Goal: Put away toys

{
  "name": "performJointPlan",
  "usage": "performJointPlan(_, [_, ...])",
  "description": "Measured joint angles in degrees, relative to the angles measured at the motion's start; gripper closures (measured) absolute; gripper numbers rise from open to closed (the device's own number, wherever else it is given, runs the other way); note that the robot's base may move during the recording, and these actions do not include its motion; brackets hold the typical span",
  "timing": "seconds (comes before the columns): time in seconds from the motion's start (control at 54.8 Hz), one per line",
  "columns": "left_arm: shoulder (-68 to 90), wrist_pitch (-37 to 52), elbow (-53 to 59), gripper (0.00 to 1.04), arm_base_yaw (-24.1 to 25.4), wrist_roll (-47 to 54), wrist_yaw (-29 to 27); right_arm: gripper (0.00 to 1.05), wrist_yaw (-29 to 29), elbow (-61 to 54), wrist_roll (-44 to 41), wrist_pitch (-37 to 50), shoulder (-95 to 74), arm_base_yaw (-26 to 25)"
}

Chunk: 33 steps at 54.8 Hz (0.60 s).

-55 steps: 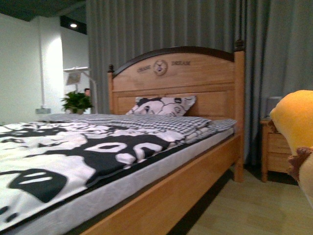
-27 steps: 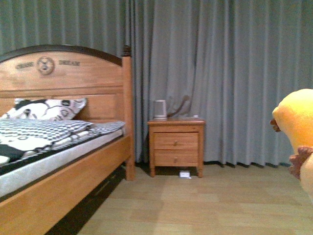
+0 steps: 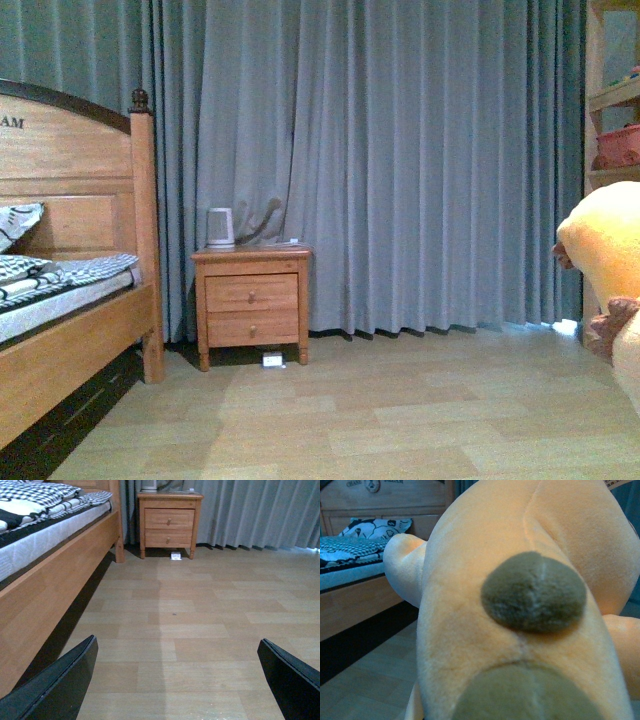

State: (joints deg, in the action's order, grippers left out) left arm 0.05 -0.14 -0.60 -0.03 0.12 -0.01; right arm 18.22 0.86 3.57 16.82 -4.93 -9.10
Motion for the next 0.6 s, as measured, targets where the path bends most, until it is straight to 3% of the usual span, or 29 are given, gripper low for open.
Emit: performJointPlan(0.603, [0.0,0.0,0.0,0.06,0.0,0.0,0.0,0.87,-0.2,0.0,0.0,0.0,0.0,0.0])
